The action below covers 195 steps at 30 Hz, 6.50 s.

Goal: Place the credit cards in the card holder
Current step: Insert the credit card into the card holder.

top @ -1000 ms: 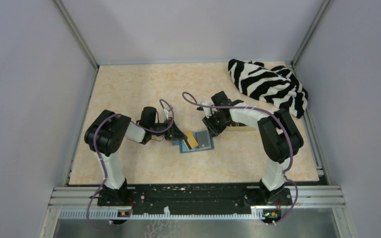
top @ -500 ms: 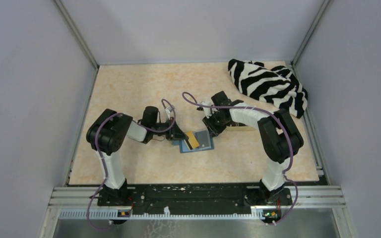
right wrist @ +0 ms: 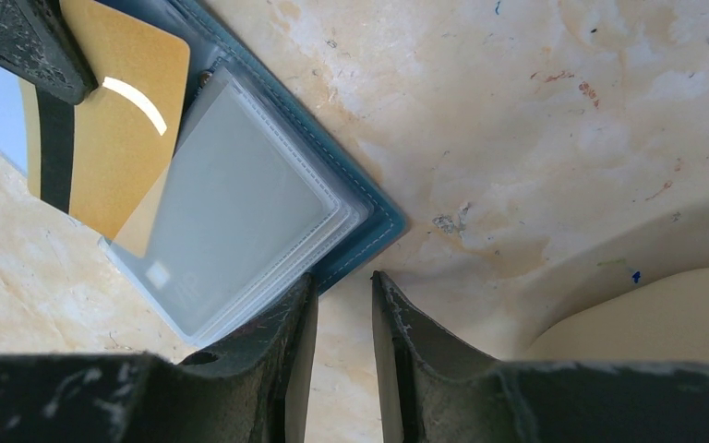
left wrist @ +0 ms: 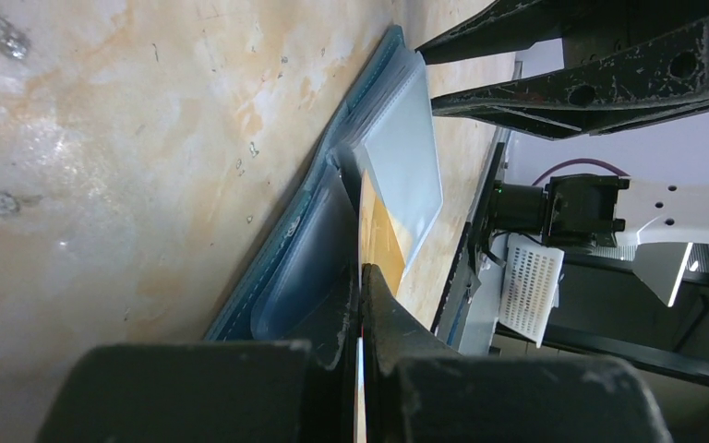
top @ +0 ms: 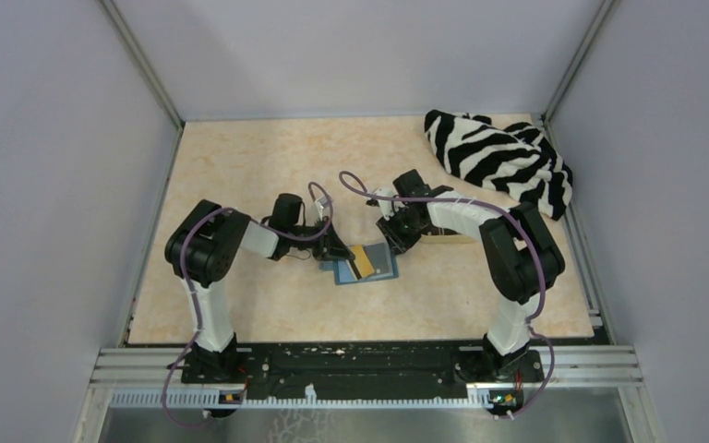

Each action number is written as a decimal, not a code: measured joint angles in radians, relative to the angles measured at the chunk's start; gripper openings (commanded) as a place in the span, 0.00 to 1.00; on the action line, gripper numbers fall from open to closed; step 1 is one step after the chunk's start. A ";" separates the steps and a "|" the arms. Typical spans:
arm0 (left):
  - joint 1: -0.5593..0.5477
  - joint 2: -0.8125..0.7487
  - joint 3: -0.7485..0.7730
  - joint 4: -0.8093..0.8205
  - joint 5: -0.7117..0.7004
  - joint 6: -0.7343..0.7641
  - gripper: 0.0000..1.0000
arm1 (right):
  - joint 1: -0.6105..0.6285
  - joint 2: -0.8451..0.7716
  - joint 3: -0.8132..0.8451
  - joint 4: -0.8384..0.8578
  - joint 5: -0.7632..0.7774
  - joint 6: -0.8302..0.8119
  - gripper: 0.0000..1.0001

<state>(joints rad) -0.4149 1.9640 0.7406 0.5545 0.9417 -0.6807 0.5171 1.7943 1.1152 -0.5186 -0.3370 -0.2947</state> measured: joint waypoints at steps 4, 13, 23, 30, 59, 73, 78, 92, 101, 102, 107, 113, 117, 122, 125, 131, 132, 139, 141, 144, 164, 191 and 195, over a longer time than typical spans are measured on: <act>-0.004 0.002 0.014 -0.033 0.003 0.002 0.00 | 0.000 0.000 0.000 0.000 0.000 0.000 0.29; -0.006 0.027 0.069 -0.118 0.020 0.013 0.00 | 0.000 0.000 0.000 -0.002 0.000 0.000 0.29; -0.007 0.067 0.137 -0.222 0.053 0.039 0.00 | 0.000 0.000 0.005 -0.007 0.000 0.000 0.29; -0.007 0.081 0.168 -0.298 0.072 0.076 0.00 | 0.000 0.000 0.007 -0.006 0.000 0.000 0.29; -0.011 0.174 0.339 -0.483 0.133 0.115 0.00 | 0.000 0.000 0.007 -0.008 0.000 -0.001 0.30; -0.051 0.203 0.386 -0.496 0.143 0.124 0.01 | 0.000 0.000 0.007 -0.028 0.002 -0.011 0.32; -0.052 0.203 0.401 -0.535 0.138 0.148 0.01 | 0.000 0.000 0.007 -0.028 0.001 -0.011 0.32; -0.061 0.227 0.465 -0.631 0.139 0.171 0.15 | 0.000 -0.013 0.007 -0.030 0.012 -0.019 0.39; -0.070 0.228 0.476 -0.639 0.121 0.182 0.21 | 0.000 -0.189 0.005 0.011 -0.044 -0.065 0.35; -0.070 0.228 0.476 -0.639 0.121 0.182 0.21 | 0.001 -0.214 0.003 0.021 -0.081 -0.080 0.35; -0.070 0.232 0.481 -0.643 0.123 0.182 0.21 | 0.073 -0.335 -0.063 0.071 -0.252 -0.245 0.31; -0.071 0.240 0.491 -0.649 0.128 0.182 0.22 | 0.295 -0.352 -0.129 0.058 -0.278 -0.614 0.11; -0.071 0.242 0.492 -0.650 0.130 0.182 0.22 | 0.333 -0.282 -0.116 0.086 -0.185 -0.711 0.09; -0.071 0.247 0.498 -0.653 0.135 0.183 0.22 | 0.367 -0.170 -0.112 0.146 -0.017 -0.761 0.09; -0.071 0.248 0.499 -0.653 0.136 0.184 0.22 | 0.385 -0.148 -0.113 0.176 0.043 -0.761 0.09; -0.071 0.248 0.499 -0.653 0.136 0.184 0.23 | 0.399 -0.108 -0.113 0.232 0.126 -0.758 0.10; -0.071 0.248 0.499 -0.653 0.136 0.184 0.23 | 0.402 -0.101 -0.113 0.237 0.138 -0.758 0.10; -0.071 0.248 0.499 -0.653 0.136 0.184 0.25 | 0.415 -0.069 -0.113 0.245 0.205 -0.759 0.10; -0.071 0.248 0.499 -0.653 0.136 0.185 0.26 | 0.415 -0.069 -0.113 0.246 0.224 -0.760 0.10; -0.071 0.248 0.499 -0.653 0.136 0.184 0.28 | 0.415 -0.071 -0.121 0.255 0.243 -0.761 0.10; -0.074 0.245 0.508 -0.651 0.141 0.177 0.39 | 0.362 -0.133 -0.173 0.238 0.240 -0.756 0.09; -0.055 0.001 0.359 -0.507 -0.176 0.153 0.38 | 0.285 -0.215 -0.172 0.201 -0.063 -0.595 0.13; -0.043 -0.087 0.282 -0.454 -0.222 0.151 0.35 | 0.285 -0.214 -0.172 0.244 -0.025 -0.546 0.12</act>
<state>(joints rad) -0.4580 1.8774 1.0222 0.1001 0.7197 -0.5297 0.8021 1.5799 0.9428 -0.2749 -0.3618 -0.8406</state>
